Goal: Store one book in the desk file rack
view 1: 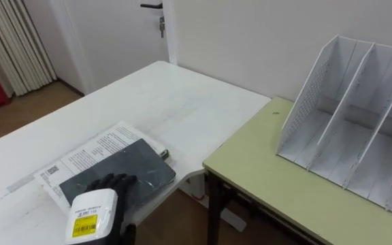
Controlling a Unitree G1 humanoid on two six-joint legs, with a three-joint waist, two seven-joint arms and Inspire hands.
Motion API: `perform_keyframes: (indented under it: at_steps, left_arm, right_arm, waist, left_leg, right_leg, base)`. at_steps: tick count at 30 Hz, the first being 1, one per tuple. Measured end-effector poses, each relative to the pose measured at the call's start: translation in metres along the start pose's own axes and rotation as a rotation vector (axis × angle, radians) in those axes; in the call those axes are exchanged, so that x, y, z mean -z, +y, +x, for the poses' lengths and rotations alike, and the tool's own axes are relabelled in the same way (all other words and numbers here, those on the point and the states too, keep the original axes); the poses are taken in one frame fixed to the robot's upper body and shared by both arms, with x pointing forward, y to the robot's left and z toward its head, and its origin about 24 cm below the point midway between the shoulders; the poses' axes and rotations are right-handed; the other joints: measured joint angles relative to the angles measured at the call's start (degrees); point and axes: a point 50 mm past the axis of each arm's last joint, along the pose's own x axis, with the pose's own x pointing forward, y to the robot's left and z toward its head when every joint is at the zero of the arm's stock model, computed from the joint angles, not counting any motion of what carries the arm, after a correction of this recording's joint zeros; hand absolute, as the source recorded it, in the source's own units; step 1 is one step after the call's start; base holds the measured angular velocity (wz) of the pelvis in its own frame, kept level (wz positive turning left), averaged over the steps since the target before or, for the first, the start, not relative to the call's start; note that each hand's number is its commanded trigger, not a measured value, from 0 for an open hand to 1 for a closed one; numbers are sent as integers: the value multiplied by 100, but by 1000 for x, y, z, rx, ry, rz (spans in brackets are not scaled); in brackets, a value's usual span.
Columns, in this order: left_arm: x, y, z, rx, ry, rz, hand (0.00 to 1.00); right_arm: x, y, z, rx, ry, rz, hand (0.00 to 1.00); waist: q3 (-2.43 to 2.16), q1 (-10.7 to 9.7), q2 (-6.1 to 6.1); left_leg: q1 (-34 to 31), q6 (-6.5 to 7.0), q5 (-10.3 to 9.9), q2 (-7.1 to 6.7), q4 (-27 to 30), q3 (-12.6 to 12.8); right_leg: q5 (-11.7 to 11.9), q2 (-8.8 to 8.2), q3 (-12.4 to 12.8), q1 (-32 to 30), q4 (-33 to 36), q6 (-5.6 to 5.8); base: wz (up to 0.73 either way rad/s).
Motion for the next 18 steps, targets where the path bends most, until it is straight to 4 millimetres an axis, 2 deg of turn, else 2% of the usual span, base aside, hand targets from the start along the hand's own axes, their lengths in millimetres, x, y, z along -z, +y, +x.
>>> perform_keyframes:
  at_steps: [4, 18]
  left_arm:
    - [6, 8, 10, -43, 15, 24, 100]
    - [7, 12, 14, -90, 23, 33, 100]
  right_arm:
    - [0, -1, 0, 2, -6, -2, 0]
    - [1, -2, -1, 11, -5, -10, 0]
  waist:
    - [1, -14, 9]
    - [-1, -5, 11]
  left_leg:
    - [4, 0, 0, -5, -26, 2]
    - [16, 1, 1, -14, -41, 24]
  right_leg:
    - [3, -3, -6, 2, -9, -3]
    - [-7, -12, 5, 9, -32, -4]
  base:
    - [0]
    - [0]
